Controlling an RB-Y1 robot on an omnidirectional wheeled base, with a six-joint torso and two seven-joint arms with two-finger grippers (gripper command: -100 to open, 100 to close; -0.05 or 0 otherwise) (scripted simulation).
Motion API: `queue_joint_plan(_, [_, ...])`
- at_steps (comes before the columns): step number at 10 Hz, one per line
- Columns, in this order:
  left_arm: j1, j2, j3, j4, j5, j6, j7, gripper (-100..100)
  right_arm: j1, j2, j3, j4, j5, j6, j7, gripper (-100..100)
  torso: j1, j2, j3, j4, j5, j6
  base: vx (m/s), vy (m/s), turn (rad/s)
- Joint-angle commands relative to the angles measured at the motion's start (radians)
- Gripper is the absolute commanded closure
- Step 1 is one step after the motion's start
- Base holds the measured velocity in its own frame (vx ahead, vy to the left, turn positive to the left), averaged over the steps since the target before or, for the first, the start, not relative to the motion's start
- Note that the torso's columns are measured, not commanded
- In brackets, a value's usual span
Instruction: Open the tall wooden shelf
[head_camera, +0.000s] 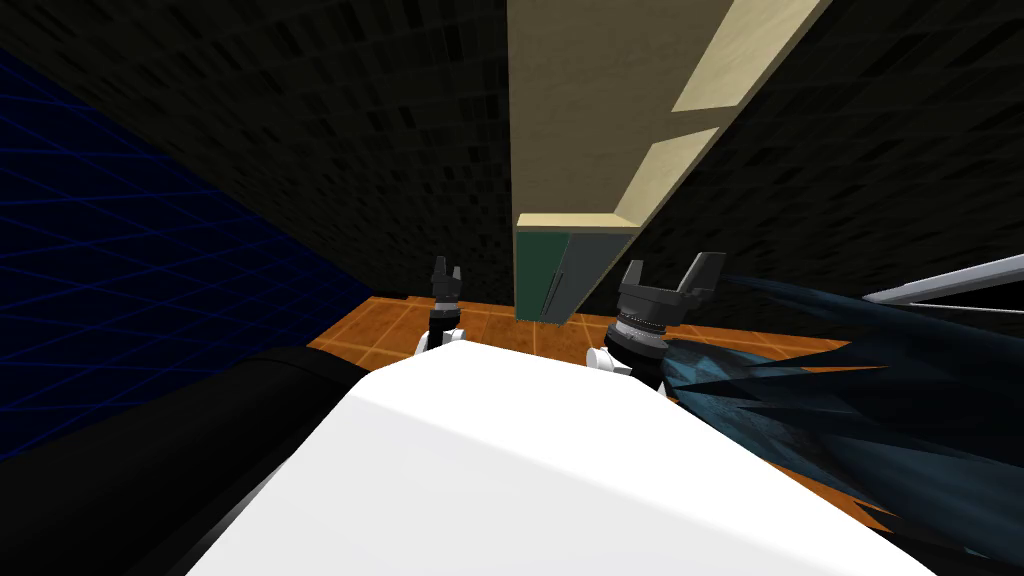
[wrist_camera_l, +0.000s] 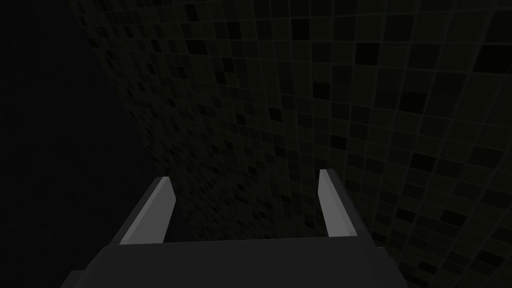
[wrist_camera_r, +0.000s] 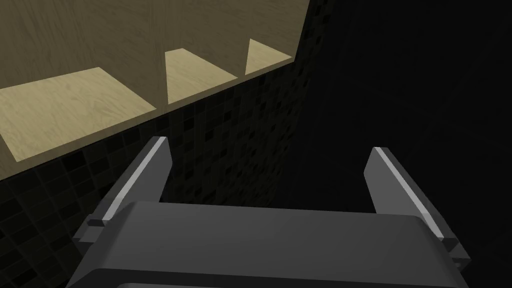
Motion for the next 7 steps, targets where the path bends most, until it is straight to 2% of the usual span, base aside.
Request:
queue_joint_plan(1, [0.0,0.0,0.0,0.0,0.0,0.0,0.0,0,0.0,0.0,0.0,0.0,0.0,0.0,0.0,0,0.0,0.04,-0.082,0.041,0.0,0.0,0.0,0.0,0.0])
queue_joint_plan(7, [0.0,0.0,0.0,0.0,0.0,0.0,0.0,0,0.0,0.0,0.0,0.0,0.0,0.0,0.0,0,0.0,0.47,-0.939,0.47,0.0,0.0,0.0,0.0,0.0])
